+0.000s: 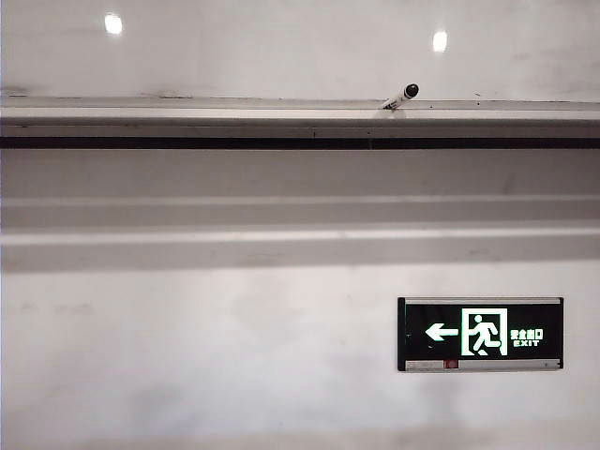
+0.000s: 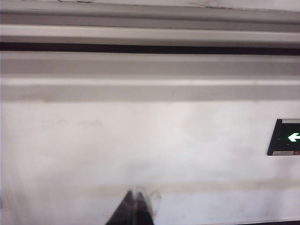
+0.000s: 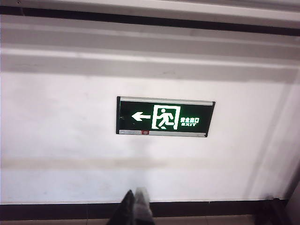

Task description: Wipe the whiteboard clean using the black magnetic whiteboard eraser attached to the whiteboard.

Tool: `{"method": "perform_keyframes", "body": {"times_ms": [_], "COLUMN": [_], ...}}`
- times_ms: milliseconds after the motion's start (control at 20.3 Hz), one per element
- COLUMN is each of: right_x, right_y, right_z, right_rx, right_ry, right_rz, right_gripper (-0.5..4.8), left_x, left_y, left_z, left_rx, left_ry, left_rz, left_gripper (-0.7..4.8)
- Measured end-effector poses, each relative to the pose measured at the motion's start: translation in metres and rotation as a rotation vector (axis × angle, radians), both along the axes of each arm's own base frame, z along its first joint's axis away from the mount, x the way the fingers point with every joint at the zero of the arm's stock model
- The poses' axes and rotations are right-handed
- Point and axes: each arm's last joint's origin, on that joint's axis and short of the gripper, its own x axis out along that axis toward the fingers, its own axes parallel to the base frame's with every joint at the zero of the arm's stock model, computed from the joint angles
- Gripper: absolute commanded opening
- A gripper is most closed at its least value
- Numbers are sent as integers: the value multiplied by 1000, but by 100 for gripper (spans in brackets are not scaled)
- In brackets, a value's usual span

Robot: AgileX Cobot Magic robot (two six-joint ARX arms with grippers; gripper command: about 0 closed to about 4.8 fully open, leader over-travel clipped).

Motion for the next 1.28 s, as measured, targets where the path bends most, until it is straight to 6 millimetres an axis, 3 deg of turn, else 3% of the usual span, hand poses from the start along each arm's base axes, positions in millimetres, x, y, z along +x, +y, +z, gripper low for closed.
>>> {"method": "perform_keyframes", "body": {"times_ms": [541,738,983,1278], "right_x": [-2,-16,-33,-6], "right_y": [0,-1,-1,0], "right_z": [7,58,128,226], "right_rx": [0,6,10,10], "right_ry": [-6,-164,-249,-268], "right_rz": [0,1,2,7], "right_gripper": [-6,-6,-6,-6], "left_x": [-1,-19,-34,-8], "left_y": [0,0,-1,-5], "left_z": [7,63,140,233], "left_rx": [-67,-131,-130,-112], "left_ry": [-29,-177,-205,-183], "left_rz": [-6,-21,-70,-190], "left_gripper": [-5,-5,-5,-5]}}
